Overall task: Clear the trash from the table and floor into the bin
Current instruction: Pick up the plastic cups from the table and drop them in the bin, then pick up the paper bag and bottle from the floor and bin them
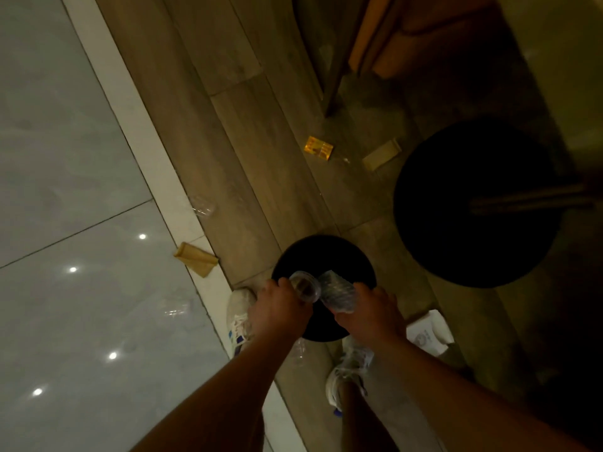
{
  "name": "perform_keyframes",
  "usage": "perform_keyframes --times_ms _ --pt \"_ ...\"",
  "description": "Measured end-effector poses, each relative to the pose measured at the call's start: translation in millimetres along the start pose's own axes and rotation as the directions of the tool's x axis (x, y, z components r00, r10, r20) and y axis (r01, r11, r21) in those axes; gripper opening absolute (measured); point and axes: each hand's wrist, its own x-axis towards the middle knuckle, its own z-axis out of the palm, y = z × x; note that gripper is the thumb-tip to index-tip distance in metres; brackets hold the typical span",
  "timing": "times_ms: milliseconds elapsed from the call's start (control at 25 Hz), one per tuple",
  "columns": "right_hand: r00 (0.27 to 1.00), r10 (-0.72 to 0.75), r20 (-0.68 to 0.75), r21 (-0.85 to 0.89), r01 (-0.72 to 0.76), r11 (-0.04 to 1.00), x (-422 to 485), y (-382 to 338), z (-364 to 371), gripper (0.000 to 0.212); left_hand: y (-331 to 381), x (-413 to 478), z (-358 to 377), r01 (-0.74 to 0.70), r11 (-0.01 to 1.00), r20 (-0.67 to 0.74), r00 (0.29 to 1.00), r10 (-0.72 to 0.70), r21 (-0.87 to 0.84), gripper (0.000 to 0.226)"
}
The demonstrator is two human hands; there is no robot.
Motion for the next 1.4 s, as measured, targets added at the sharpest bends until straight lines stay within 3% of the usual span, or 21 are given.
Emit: perform_keyframes --times_ms 280,440,760,1080,1240,1400 --pt "0.999 -0.041 0.014 -0.005 0.041 0.999 15 3 23 0.07 9 15 20 -0.053 0.994 -0.009 0.999 0.054 0.092 0.06" --pt "0.998 -0.055 0.009 0.179 0.053 0.982 13 10 27 0.059 6 10 25 -0.082 0.991 0.004 0.997 0.082 0.108 0.056" --pt "0.993 -0.061 0.105 0.358 0.019 0.934 -7 27 15 0.053 1 -13 17 -0.136 0.984 0.044 0.99 0.131 0.119 0.05" --pt "0.99 -0.059 0.13 0.4 0.002 0.916 -62 59 7 0.04 12 -77 4 -0.144 0.984 0.045 0.989 0.14 0.102 0.047" --pt "0.99 -0.043 0.133 0.431 -0.018 0.902 -94 78 9 0.035 10 -110 -3 -0.223 0.971 0.001 0.975 0.224 0.086 0.045" --pt "0.994 0.047 0.101 0.531 -0.094 0.842 -145 104 37 0.04 -11 -140 -2 -0.292 0.941 0.118 0.954 0.275 0.171 0.053"
